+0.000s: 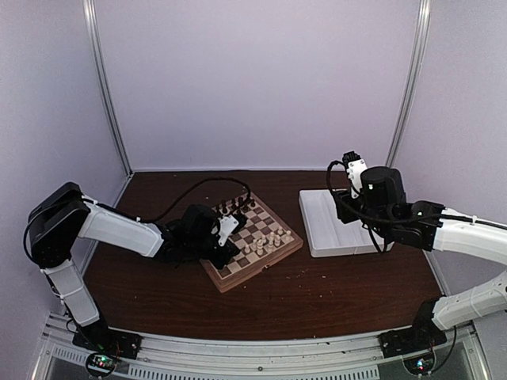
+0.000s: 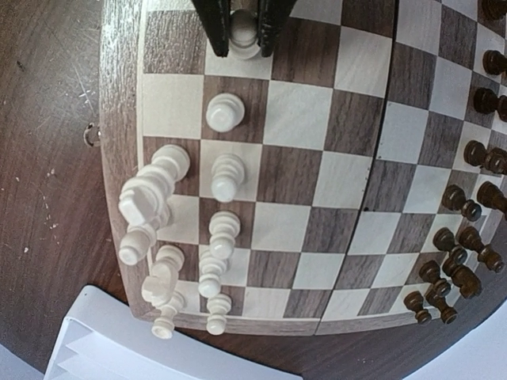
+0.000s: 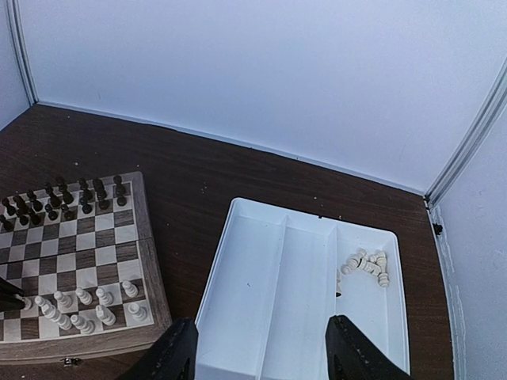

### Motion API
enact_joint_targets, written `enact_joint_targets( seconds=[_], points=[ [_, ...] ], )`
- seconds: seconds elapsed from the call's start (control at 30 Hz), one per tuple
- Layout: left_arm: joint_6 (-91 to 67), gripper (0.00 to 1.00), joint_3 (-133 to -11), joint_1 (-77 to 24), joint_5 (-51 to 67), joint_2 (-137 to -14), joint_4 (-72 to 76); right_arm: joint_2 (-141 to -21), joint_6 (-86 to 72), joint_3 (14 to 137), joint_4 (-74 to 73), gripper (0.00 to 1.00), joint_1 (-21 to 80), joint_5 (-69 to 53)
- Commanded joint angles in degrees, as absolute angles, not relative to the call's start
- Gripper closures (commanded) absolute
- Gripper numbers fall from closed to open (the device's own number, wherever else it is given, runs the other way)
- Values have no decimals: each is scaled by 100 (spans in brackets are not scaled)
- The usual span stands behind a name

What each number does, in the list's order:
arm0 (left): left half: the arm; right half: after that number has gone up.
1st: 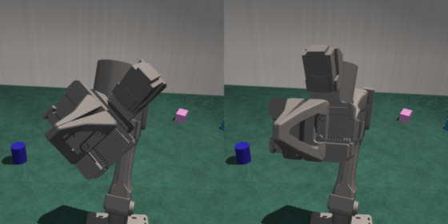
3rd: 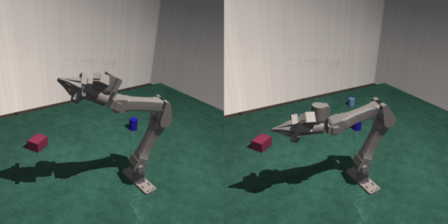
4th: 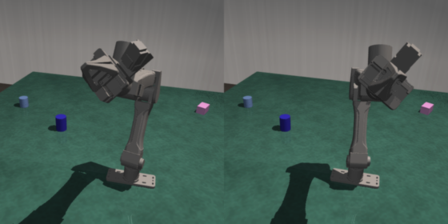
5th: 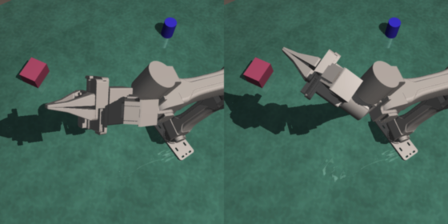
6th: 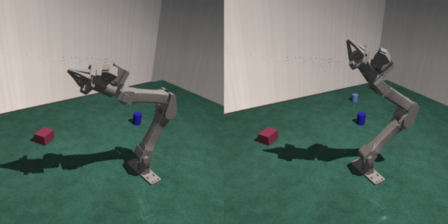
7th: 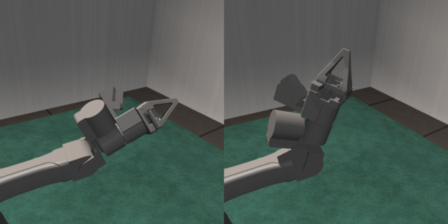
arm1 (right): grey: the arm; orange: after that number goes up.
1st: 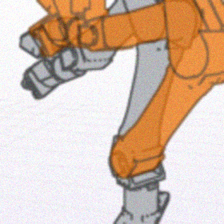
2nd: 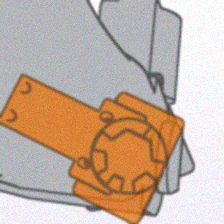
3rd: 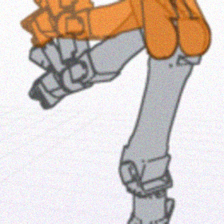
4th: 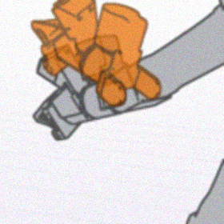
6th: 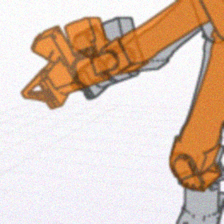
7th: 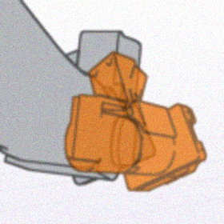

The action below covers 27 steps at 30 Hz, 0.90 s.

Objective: Set up the chess pieces on the board
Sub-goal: Place the chess piece on the chessboard.

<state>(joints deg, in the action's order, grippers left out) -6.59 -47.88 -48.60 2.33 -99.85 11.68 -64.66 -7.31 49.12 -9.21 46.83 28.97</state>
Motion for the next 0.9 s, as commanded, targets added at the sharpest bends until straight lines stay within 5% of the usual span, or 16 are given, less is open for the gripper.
enact_joint_targets(
  seconds=[0.0,0.73,0.87],
  points=[
    [-547,95,-5095,-4895,153,-10105,883,-6490,-716,4887,-895,42,4643,3027],
    [-752,70,-5172,-4900,419,-10098,628,-6512,-800,4731,-815,42,4581,2958],
    [-757,76,-5214,-4902,436,-10120,607,-6504,-817,4720,-815,42,4572,2947]
  ],
)
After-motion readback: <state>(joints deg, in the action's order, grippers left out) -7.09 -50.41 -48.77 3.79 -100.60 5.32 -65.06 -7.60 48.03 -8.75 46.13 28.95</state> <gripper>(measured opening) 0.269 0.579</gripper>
